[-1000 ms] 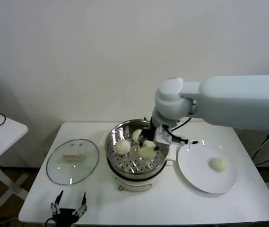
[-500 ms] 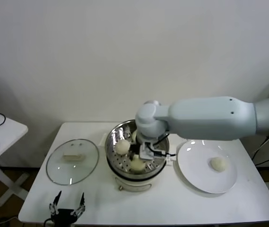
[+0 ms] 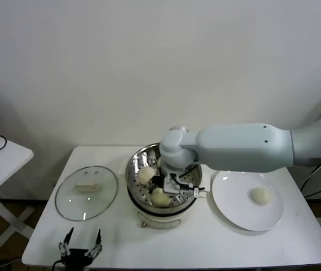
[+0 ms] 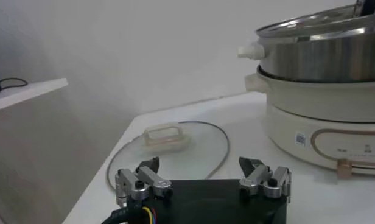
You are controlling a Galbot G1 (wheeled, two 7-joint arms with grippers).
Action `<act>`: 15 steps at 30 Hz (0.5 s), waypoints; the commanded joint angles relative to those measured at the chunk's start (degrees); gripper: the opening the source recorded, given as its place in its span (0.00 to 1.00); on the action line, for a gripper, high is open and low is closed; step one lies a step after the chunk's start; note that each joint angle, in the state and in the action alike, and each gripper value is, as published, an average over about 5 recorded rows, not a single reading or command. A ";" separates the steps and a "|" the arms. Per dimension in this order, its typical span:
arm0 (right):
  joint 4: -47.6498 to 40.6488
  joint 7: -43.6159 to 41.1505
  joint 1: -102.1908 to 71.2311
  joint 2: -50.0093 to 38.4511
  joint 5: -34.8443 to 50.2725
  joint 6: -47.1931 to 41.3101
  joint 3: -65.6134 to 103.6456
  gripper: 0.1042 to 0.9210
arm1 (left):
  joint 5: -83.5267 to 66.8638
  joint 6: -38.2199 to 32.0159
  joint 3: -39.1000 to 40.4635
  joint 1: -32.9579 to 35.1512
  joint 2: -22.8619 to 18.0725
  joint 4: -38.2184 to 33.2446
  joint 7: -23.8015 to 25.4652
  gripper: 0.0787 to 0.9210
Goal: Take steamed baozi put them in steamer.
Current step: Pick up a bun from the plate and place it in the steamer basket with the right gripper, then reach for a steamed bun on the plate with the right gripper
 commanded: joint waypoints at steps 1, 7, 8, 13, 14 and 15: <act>-0.32 0.38 4.92 -7.64 9.80 0.83 2.58 0.84 | 0.02 0.07 0.05 0.13 0.01 -0.17 0.03 0.88; -3.11 -4.96 17.40 -15.34 24.56 -1.59 -7.77 0.88 | 0.05 0.11 -0.01 0.27 0.10 -0.24 0.08 0.88; -4.03 -5.40 19.31 -16.59 26.91 -2.72 -10.59 0.88 | 0.04 0.12 0.04 0.24 0.09 -0.23 0.08 0.88; -10.17 -5.21 20.90 -22.83 28.74 -8.20 -19.13 0.88 | -0.03 -0.01 0.36 0.16 0.12 -0.17 0.07 0.88; -11.69 -5.22 20.16 -24.01 27.97 -8.84 -19.86 0.88 | -0.09 -0.04 0.38 0.13 0.15 -0.18 0.07 0.88; -13.19 -5.19 19.20 -25.02 26.97 -9.27 -20.25 0.88 | -0.17 -0.05 0.39 0.09 0.16 -0.21 0.10 0.88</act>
